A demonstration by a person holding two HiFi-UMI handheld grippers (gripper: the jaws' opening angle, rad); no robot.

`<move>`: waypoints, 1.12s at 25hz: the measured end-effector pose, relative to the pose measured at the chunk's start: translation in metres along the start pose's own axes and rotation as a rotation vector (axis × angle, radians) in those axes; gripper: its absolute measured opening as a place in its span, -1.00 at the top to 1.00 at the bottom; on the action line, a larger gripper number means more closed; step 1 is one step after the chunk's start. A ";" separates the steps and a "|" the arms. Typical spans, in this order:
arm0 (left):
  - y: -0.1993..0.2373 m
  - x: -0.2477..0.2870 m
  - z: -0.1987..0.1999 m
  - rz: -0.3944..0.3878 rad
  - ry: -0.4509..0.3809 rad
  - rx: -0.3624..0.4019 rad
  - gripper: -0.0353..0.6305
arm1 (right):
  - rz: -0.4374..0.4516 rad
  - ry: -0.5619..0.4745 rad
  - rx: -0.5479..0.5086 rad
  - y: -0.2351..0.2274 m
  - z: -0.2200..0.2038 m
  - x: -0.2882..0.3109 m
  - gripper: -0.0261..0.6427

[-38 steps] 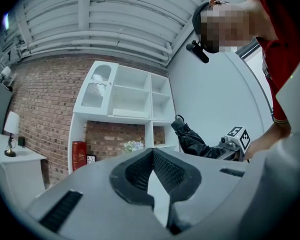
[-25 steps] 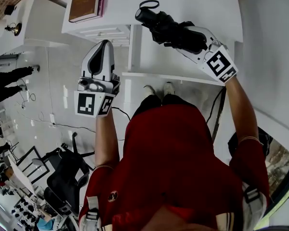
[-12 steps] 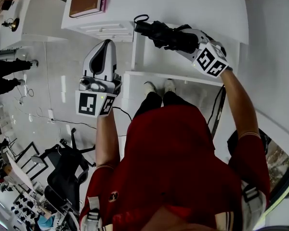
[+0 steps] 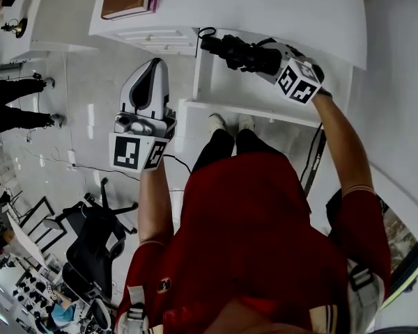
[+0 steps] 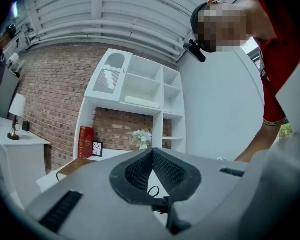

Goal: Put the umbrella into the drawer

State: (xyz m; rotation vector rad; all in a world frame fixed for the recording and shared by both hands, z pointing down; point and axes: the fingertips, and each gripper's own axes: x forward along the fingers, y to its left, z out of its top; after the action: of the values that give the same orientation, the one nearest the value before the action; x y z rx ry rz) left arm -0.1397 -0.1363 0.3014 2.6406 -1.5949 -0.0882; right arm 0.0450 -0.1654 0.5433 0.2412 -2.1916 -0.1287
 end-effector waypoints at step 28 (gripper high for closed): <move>0.021 0.018 -0.023 0.043 0.063 -0.012 0.88 | 0.123 0.172 0.010 -0.004 -0.066 0.092 0.17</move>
State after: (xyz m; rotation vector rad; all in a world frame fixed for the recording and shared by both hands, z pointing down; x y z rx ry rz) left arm -0.1483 -0.1618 0.3253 2.5715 -1.6246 -0.0122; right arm 0.0457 -0.1896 0.6538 0.1175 -2.0303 -0.0271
